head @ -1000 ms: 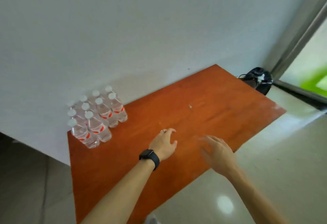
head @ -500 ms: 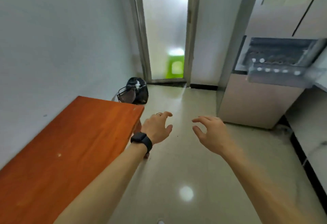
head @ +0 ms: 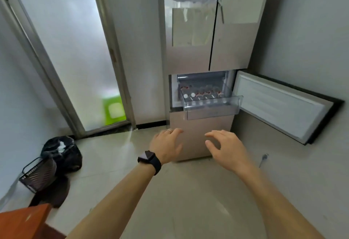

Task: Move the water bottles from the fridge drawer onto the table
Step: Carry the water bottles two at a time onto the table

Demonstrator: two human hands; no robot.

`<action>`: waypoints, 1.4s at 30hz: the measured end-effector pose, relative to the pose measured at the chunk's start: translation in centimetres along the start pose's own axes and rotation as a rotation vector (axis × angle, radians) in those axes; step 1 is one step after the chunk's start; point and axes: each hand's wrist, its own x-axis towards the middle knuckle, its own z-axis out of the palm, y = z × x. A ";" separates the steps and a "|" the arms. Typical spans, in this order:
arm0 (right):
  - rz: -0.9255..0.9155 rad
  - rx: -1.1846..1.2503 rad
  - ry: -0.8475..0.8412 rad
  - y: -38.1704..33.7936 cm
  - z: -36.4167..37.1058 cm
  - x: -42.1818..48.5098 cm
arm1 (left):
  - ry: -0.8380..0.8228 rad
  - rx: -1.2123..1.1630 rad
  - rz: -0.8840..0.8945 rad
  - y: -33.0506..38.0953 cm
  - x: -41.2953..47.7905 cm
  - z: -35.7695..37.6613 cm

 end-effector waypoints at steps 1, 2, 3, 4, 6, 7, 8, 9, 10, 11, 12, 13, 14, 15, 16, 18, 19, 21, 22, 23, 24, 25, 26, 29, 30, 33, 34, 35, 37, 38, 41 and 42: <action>0.010 -0.003 0.014 1.2 -0.6 1.8 | -0.006 0.010 0.016 0.5 2.5 0.0; 0.017 -0.008 0.030 2.4 -1.2 3.6 | -0.010 0.023 0.035 1.0 5.1 -0.1; 0.027 -0.011 0.046 3.6 -1.7 5.3 | -0.013 0.033 0.057 1.5 7.5 -0.1; 0.043 -0.010 0.059 4.9 -2.2 6.9 | -0.014 0.037 0.078 2.1 9.8 -0.1; 0.079 0.001 0.070 7.5 -2.9 9.8 | -0.016 0.026 0.105 3.1 14.1 0.3; 0.095 0.009 0.069 8.8 -3.1 11.1 | -0.022 0.019 0.114 3.6 15.9 0.6; 0.109 0.021 0.069 10.0 -3.1 12.3 | -0.030 0.012 0.121 3.9 17.8 1.1; 0.121 0.037 0.067 11.2 -3.2 13.6 | -0.038 0.002 0.124 4.2 19.6 1.6; 0.132 0.051 0.062 12.4 -3.1 15.0 | -0.045 -0.006 0.124 4.4 21.5 2.2; 0.138 0.058 0.054 13.6 -3.0 16.3 | -0.051 -0.012 0.120 4.5 23.3 2.8; 0.139 0.061 0.046 14.8 -2.9 17.8 | -0.054 -0.015 0.112 4.6 25.1 3.3; 0.138 0.066 0.038 16.0 -2.8 19.3 | -0.054 -0.017 0.099 4.6 27.0 3.8; 0.133 0.070 0.030 17.1 -2.7 21.0 | -0.049 -0.016 0.084 4.6 28.9 4.3; 0.124 0.074 0.022 18.3 -2.7 22.8 | -0.043 -0.016 0.065 4.6 30.8 4.7; 0.113 0.083 0.014 19.4 -2.6 24.6 | -0.036 -0.018 0.043 4.5 32.5 5.2; 0.094 0.114 -0.012 21.4 -2.7 28.3 | -0.017 -0.040 -0.007 4.4 35.7 6.2; 0.090 0.132 -0.030 22.3 -2.8 30.1 | -0.016 -0.059 -0.039 4.4 37.1 6.6; 0.078 0.169 -0.073 23.7 -3.1 33.3 | -0.026 -0.101 -0.113 4.3 39.6 7.3; 0.068 0.184 -0.096 24.3 -3.0 34.8 | -0.025 -0.117 -0.150 4.2 40.7 7.7; 0.055 0.194 -0.118 24.9 -2.9 36.3 | -0.020 -0.138 -0.188 4.1 41.8 8.1; 0.047 0.204 -0.138 25.4 -2.6 37.9 | -0.015 -0.163 -0.226 3.8 42.8 8.5; 0.041 0.212 -0.158 25.8 -2.4 39.3 | -0.013 -0.187 -0.256 3.5 43.8 8.9; 0.037 0.219 -0.182 26.2 -2.1 40.6 | -0.014 -0.210 -0.285 3.2 44.7 9.3; 0.002 0.204 -0.252 27.1 -0.8 44.6 | -0.008 -0.306 -0.380 2.0 47.6 10.6; -0.003 0.197 -0.270 27.4 -0.2 46.1 | -0.010 -0.352 -0.414 1.4 48.6 11.2; 0.015 0.223 -0.327 27.9 2.5 50.1 | -0.024 -0.514 -0.515 -0.4 51.6 13.4; 0.035 0.246 -0.350 28.1 3.6 51.4 | -0.023 -0.581 -0.561 -1.0 52.7 14.2; 0.058 0.274 -0.372 28.2 4.7 52.7 | -0.023 -0.649 -0.616 -1.7 53.8 15.1; 0.119 0.347 -0.424 28.3 7.3 55.4 | -0.030 -0.773 -0.729 -3.1 56.0 17.0; 0.161 0.395 -0.448 28.3 8.7 56.7 | -0.035 -0.819 -0.784 -4.0 57.1 17.9; 0.292 0.469 -0.504 28.0 12.3 60.1 | -0.049 -0.843 -0.919 -6.2 59.8 20.1; 0.312 0.466 -0.519 27.7 13.3 60.9 | -0.049 -0.829 -0.942 -6.8 60.6 20.7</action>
